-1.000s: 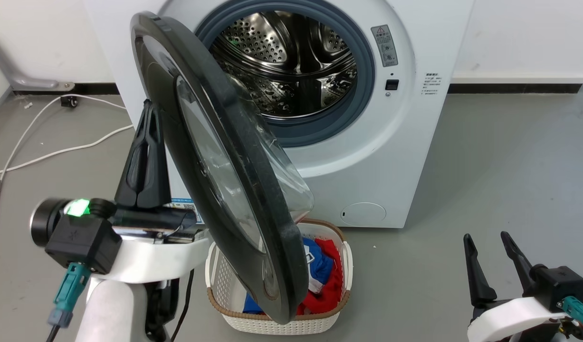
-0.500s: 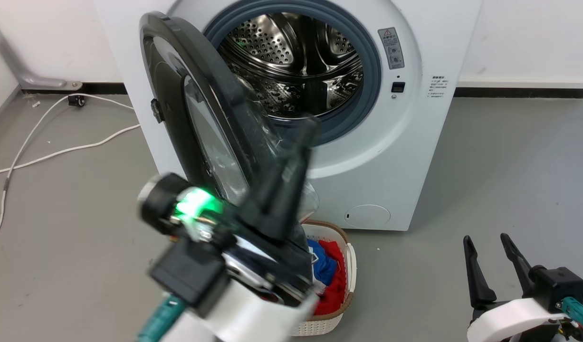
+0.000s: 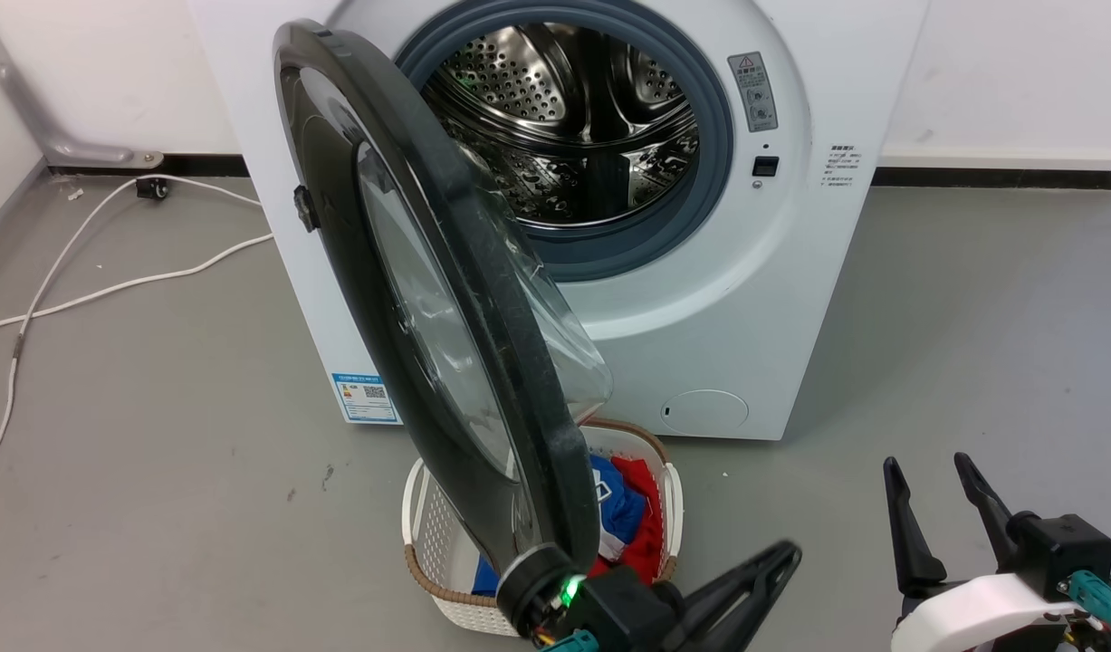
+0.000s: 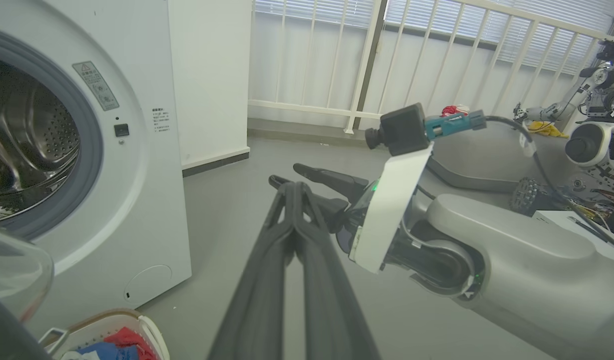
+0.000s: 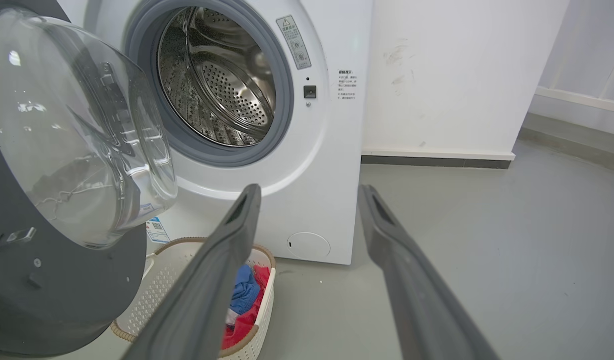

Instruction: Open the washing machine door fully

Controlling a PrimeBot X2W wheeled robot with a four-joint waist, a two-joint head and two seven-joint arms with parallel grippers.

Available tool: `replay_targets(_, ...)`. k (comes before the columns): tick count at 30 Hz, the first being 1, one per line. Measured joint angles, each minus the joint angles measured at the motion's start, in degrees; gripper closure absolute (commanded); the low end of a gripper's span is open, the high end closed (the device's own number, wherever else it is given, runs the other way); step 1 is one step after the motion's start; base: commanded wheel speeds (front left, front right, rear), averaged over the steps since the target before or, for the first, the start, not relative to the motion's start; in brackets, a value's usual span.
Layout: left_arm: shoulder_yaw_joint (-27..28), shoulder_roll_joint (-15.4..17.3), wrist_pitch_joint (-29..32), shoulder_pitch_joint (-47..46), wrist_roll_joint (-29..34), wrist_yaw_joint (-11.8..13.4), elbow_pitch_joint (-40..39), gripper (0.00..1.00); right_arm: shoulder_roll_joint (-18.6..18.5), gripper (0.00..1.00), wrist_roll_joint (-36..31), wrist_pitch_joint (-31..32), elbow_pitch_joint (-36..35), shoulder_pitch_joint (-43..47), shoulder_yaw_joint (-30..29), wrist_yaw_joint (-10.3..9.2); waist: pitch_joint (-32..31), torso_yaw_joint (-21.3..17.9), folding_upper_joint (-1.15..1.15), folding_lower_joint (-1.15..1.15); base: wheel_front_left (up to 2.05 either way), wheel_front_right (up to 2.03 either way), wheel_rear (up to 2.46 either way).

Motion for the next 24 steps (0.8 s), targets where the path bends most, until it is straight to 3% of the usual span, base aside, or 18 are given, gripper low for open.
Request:
replay_targets(3,-0.24,0.08,0.26,1.13,-0.92,0.46,5.04,1.00,0.01,0.00,-0.16,0.04,0.10,-0.01,0.22,0.00,0.14,-0.32,0.00,0.00,0.00,0.00,0.00)
replay_targets(9,3.08,-0.16,-2.56,0.71,-0.30,4.28,11.41,1.00,0.03,0.00,-0.15,0.07,0.47,-0.03,0.64,0.00,0.36,-1.14,0.00,0.00,0.00,0.00,0.00)
replay_targets(17,7.91,-0.33,-5.67,-0.88,-0.94,8.35,16.81,1.00,0.04,0.00,-0.03,0.13,1.14,-0.08,0.74,0.00,0.98,-1.73,0.00,0.00,0.00,0.00,0.00)
replay_targets(24,9.85,-0.30,-6.97,-0.48,-2.05,10.36,18.85,1.00,0.04,0.00,0.30,0.27,1.64,-0.26,1.12,0.00,1.11,-1.79,0.00,0.00,0.00,0.00,0.00)
